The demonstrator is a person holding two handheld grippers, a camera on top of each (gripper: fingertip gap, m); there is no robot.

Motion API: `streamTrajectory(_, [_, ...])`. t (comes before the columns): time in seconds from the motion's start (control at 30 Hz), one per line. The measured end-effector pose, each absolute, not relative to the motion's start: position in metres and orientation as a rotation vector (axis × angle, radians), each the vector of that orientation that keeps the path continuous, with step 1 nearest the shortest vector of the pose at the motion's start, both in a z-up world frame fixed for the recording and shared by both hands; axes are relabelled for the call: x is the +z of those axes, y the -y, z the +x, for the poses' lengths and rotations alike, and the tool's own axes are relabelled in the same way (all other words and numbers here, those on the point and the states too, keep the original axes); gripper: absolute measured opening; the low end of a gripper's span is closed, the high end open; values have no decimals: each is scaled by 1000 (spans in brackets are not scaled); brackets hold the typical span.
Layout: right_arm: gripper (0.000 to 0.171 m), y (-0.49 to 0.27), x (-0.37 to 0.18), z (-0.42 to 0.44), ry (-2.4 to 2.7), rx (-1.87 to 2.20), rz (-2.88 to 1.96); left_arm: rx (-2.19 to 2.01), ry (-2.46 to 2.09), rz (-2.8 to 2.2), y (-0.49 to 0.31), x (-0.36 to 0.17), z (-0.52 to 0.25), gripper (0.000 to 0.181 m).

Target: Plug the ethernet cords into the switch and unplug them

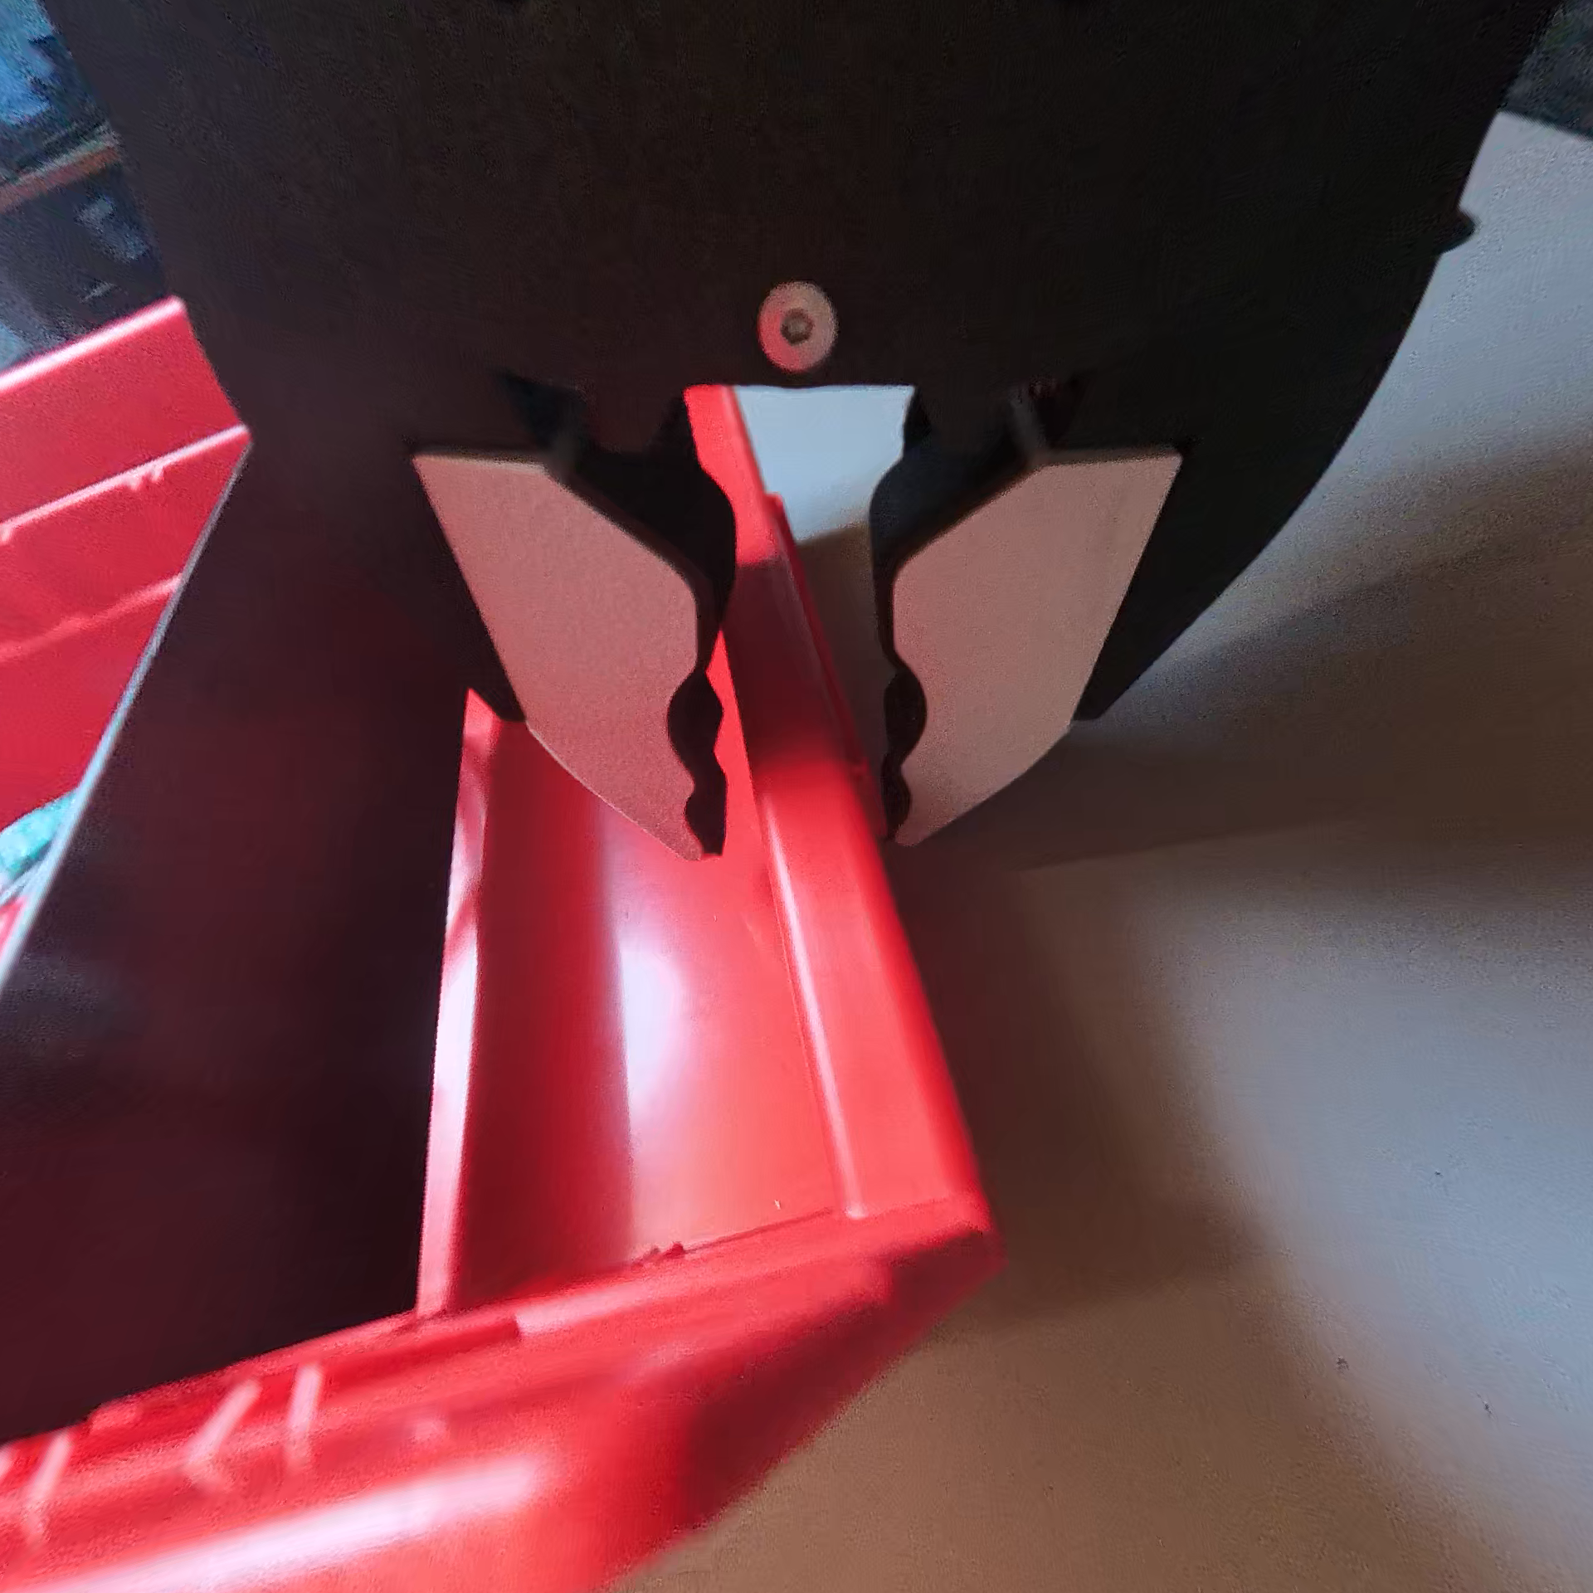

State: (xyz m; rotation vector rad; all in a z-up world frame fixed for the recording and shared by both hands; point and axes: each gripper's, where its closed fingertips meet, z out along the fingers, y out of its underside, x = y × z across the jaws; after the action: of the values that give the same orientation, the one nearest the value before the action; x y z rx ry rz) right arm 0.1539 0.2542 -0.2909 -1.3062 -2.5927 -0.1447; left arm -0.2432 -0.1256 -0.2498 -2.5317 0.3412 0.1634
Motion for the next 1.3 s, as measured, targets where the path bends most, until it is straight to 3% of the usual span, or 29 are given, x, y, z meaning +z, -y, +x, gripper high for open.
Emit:
streamTrajectory(0.03, [33,-253,-292,151,2615,-150,-1260,150,-359,-2549,126,-250,-244,53])
streamTrajectory(0.2, [28,-239,-290,129,2584,-215,-1085,58,-501,-2734,142,-267,-234,49])
streamTrajectory(0.33, [29,-224,-289,119,2537,-207,-1009,238,-697,-2771,141,-287,-239,25])
streamTrajectory(0.87, [38,-66,-278,84,2455,-102,-637,444,-1094,-2396,-17,-280,-160,30])
streamTrajectory(1.03, [38,-1,-221,88,2197,461,-792,462,-941,-2278,-28,-252,-137,32])
streamTrajectory(1.17, [40,-52,-164,122,1693,702,-1140,113,-620,-2141,-5,-216,-81,36])
streamTrajectory(1.3, [58,-113,-162,173,1210,747,-1428,-266,-383,-2014,19,-199,-4,50])
